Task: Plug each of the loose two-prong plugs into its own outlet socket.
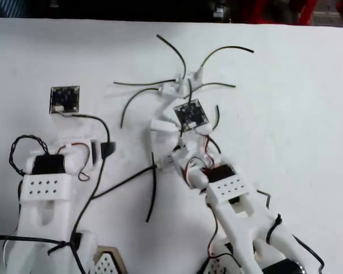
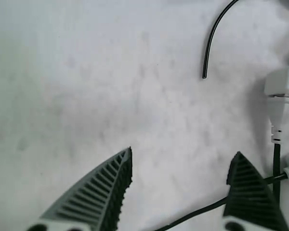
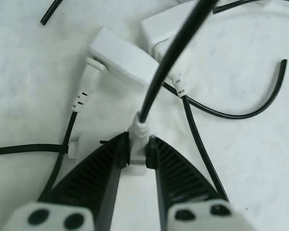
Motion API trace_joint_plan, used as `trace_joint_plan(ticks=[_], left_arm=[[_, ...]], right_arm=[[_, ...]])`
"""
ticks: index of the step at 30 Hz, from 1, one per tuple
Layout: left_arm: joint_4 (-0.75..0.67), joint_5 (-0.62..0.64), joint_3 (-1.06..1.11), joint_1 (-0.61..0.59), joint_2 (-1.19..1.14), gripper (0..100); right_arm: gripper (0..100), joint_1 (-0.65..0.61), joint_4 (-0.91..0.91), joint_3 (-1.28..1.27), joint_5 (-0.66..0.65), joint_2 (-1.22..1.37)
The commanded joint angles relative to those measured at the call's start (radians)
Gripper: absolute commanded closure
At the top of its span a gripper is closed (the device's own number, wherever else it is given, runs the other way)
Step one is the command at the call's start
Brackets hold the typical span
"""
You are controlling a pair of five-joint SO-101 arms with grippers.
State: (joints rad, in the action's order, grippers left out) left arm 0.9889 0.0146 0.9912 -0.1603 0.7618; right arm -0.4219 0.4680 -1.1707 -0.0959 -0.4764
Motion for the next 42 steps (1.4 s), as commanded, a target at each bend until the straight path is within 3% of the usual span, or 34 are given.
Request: trace_joint_plan(ticks=[1, 15, 23, 42], left_arm=[[-0.012, -0.009, -0.008, -0.007, 0.028, 69], [-0.017, -0.009, -0.008, -0.007, 0.028, 69], [-0.017, -0.009, -0.008, -0.007, 0.028, 69], [-0.014, -0.009, -0.008, -0.008, 0.028, 69]], right_arm=[[98.3, -0.019, 0.053, 0.0, -0.034, 0.053], [98.3, 0.027, 0.197, 0.0, -0.046, 0.022], [98.3, 0.021, 0.352, 0.0, -0.135, -0.14], [98.3, 0.01, 0.332, 0.175, -0.143, 0.206]])
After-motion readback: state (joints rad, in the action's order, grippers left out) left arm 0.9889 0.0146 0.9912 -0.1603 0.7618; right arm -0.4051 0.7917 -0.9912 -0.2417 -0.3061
